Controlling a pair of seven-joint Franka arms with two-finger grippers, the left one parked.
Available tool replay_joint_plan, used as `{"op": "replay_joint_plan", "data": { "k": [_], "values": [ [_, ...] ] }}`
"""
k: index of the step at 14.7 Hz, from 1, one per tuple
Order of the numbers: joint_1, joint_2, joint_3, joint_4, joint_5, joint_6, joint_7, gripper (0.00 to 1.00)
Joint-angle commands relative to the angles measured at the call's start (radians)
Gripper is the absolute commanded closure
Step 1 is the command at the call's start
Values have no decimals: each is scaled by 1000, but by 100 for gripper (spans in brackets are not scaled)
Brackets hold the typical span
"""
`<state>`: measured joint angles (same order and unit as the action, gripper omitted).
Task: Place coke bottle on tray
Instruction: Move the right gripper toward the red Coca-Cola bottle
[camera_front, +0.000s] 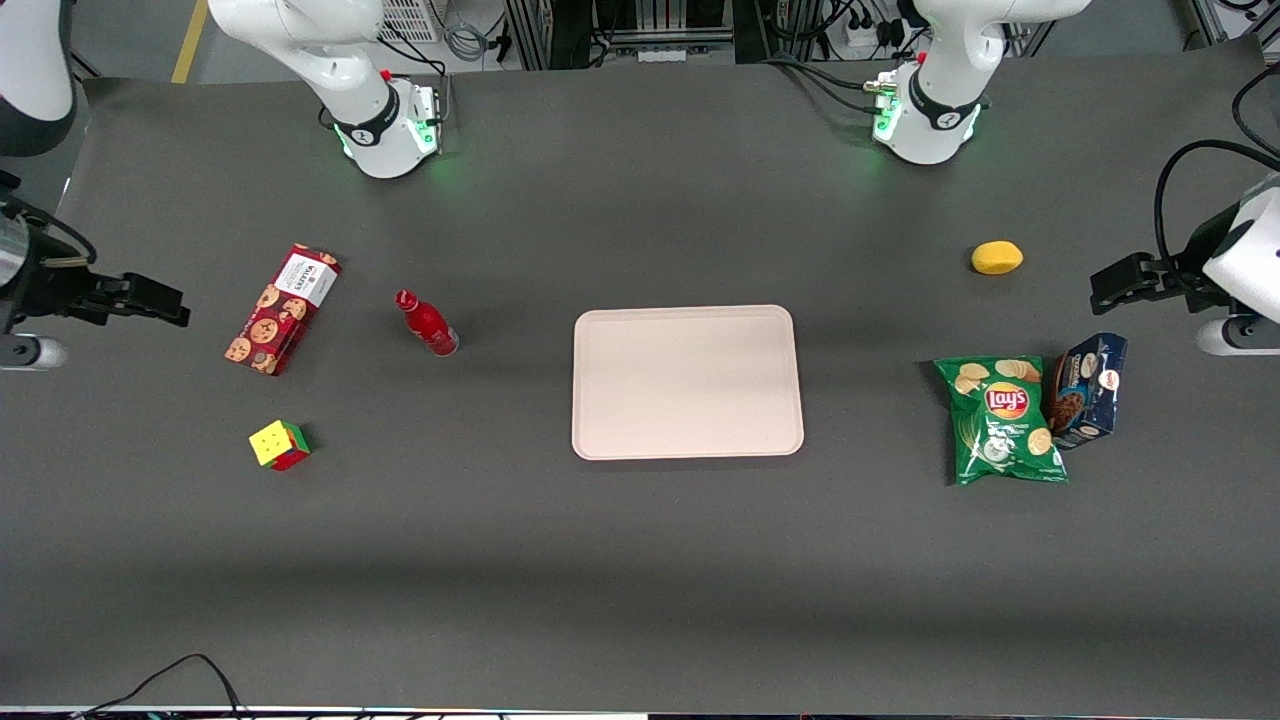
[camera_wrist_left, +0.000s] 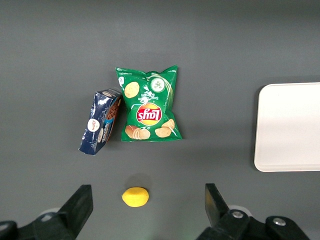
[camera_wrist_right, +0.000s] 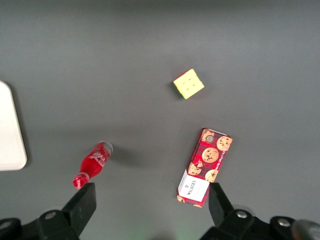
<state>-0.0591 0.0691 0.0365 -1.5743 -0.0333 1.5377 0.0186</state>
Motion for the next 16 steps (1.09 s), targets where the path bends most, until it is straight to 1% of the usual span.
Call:
{"op": "replay_joint_plan", "data": {
  "k": [1, 3, 4, 6, 7, 9, 10, 16],
  "values": [
    [96, 5, -1, 19, -7, -45, 36, 0],
    [160, 5, -1, 17, -7, -47, 150, 0],
    [182, 3, -1, 17, -7, -54, 173, 0],
    [232, 3, 0, 19, -5, -80, 156, 0],
    [242, 4, 3, 17, -1, -80, 155, 0],
    [240, 17, 71, 1, 4, -73, 159, 0],
    [242, 14, 86, -33, 19, -53, 168, 0],
    [240, -64, 109, -349, 29, 253, 164, 0]
  ]
}}
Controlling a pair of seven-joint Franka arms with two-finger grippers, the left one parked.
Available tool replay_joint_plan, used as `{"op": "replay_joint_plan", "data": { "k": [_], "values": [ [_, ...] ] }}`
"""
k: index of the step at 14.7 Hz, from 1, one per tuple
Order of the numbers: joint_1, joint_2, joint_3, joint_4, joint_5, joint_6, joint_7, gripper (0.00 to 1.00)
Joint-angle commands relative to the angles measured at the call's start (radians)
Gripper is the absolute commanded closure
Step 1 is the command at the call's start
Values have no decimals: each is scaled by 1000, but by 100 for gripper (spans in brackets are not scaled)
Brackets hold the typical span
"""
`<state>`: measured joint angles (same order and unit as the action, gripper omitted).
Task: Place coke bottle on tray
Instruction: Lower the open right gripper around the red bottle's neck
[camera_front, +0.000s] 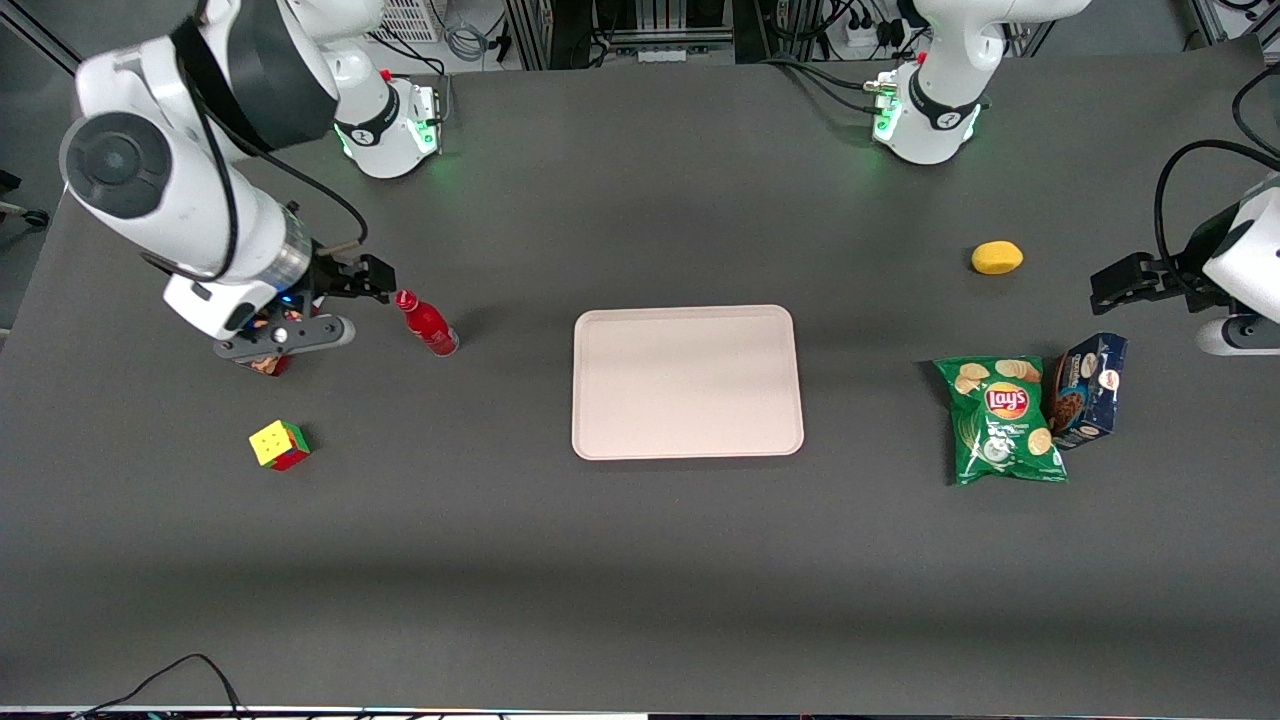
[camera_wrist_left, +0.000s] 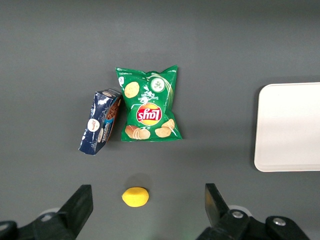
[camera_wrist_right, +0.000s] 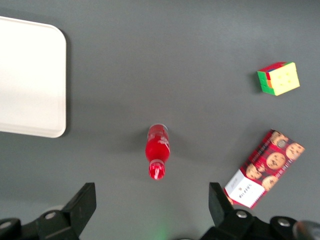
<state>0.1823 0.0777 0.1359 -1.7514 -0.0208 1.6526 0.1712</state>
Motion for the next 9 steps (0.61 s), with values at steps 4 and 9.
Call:
{"op": "replay_joint_plan", "data": {
  "k": [4, 9],
  "values": [
    [-4, -90, 22, -345, 16, 361, 11, 0],
    [-4, -93, 24, -508, 16, 576, 2, 0]
  ]
}}
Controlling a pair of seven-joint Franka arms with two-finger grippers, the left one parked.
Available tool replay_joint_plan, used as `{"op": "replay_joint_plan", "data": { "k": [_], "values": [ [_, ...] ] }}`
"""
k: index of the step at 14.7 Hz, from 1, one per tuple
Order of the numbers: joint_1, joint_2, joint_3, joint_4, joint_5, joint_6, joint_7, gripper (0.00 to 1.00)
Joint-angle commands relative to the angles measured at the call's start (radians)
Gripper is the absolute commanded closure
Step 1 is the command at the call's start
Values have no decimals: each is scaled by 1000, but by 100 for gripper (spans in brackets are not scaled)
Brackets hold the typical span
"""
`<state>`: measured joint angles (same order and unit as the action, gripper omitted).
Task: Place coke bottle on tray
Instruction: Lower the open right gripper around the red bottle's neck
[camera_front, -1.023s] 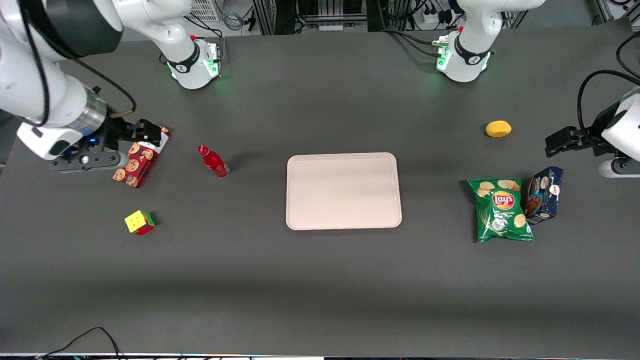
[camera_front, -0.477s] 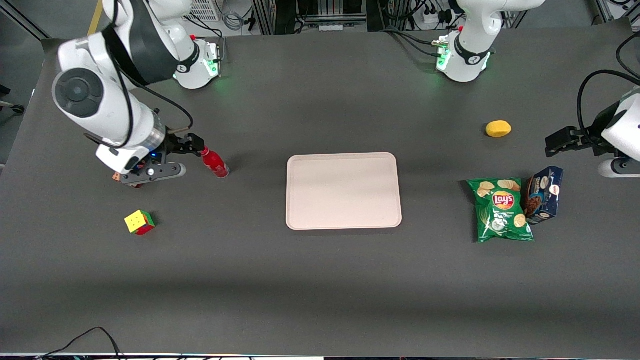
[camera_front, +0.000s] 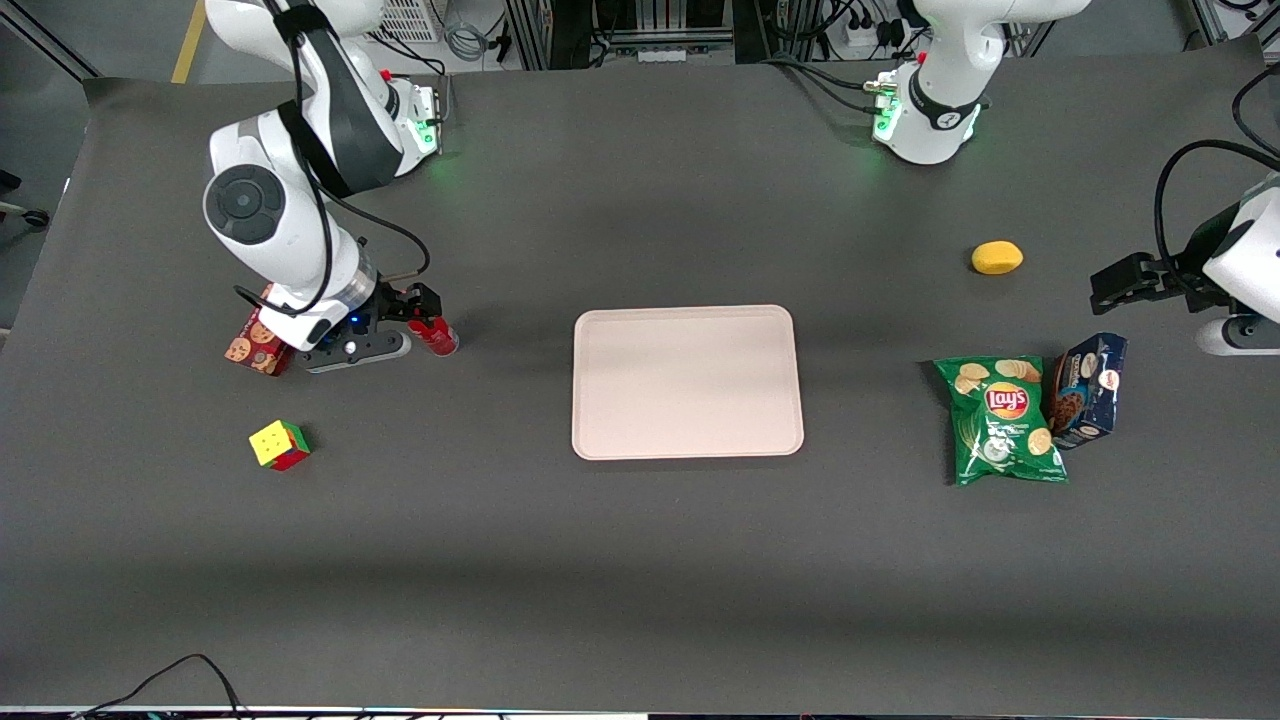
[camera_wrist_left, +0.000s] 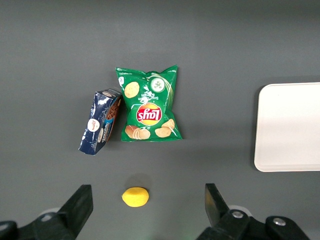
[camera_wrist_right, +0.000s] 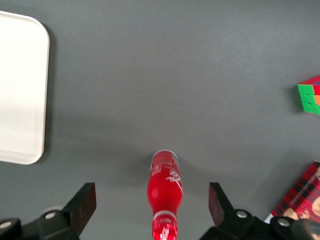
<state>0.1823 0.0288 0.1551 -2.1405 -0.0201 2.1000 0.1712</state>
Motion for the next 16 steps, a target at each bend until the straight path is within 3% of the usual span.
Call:
{"op": "replay_joint_plan", "data": {
  "k": [1, 7, 16],
  "values": [
    [-4, -44, 4, -149, 16, 165, 2, 0],
    [-14, -84, 4, -288, 16, 284, 2, 0],
    [-23, -87, 7, -332, 16, 299, 5, 0]
  ]
}}
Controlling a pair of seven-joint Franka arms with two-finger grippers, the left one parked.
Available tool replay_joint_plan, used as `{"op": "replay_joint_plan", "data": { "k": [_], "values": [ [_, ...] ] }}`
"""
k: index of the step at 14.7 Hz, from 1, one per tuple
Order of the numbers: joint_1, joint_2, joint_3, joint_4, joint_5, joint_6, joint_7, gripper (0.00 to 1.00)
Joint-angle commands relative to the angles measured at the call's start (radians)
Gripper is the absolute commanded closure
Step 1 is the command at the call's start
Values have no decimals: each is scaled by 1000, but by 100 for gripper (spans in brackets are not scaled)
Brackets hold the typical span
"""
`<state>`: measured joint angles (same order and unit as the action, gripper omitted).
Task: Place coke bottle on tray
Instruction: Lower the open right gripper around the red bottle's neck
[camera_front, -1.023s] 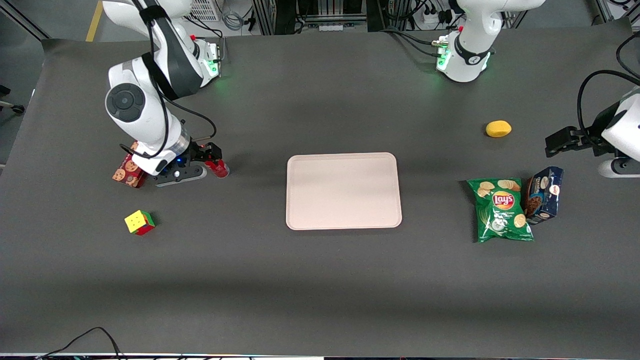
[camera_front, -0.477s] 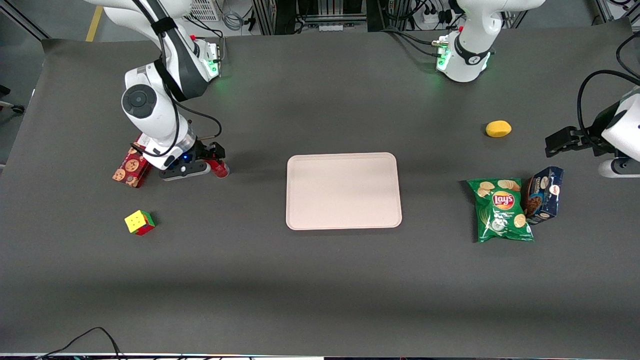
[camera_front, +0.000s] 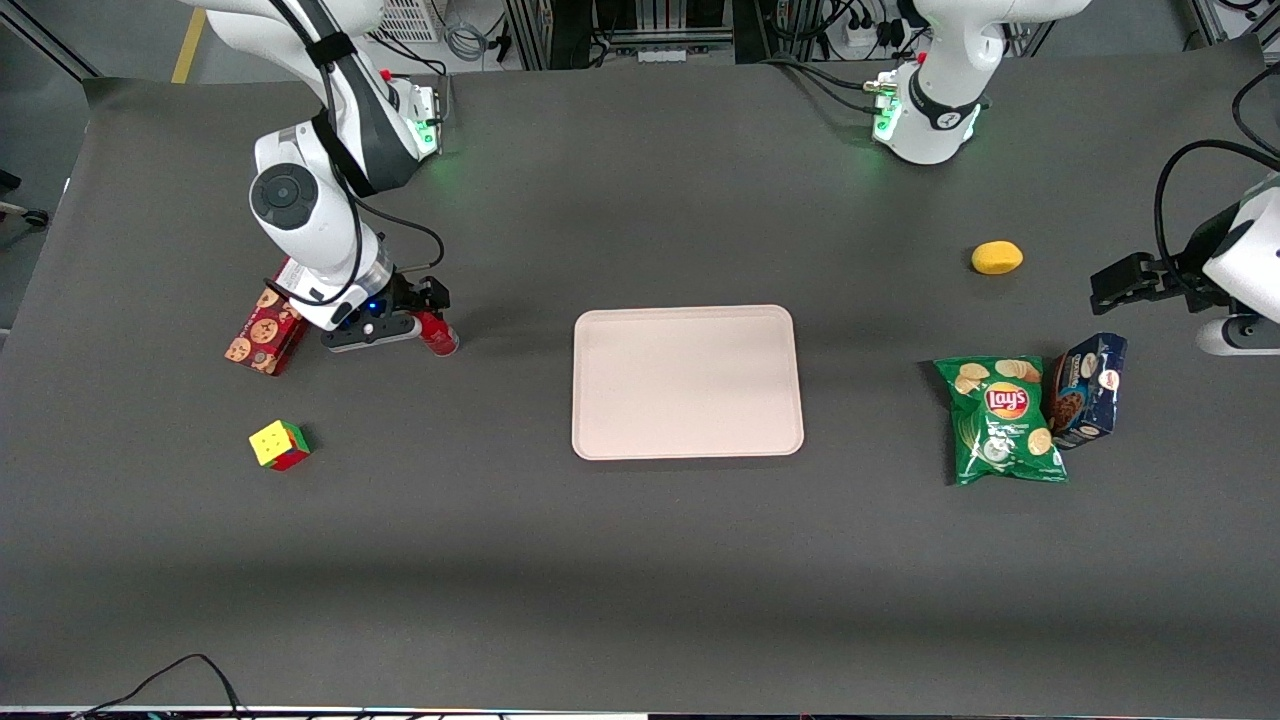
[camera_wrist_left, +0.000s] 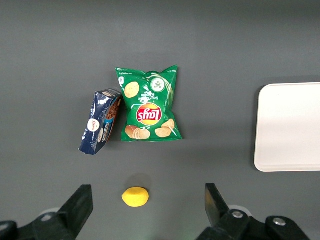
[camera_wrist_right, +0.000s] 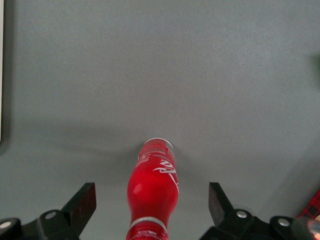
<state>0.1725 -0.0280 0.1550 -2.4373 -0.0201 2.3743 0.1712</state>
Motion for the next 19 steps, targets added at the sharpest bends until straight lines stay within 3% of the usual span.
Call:
{"op": "replay_joint_plan", "data": {
  "k": [1, 12, 15, 19],
  "values": [
    [-13, -30, 8, -42, 15, 28, 5, 0],
    [-11, -12, 18, -51, 15, 54, 17, 0],
    [-13, -12, 21, -52, 17, 51, 19, 10],
    [-15, -12, 21, -54, 17, 48, 24, 10]
  ]
}}
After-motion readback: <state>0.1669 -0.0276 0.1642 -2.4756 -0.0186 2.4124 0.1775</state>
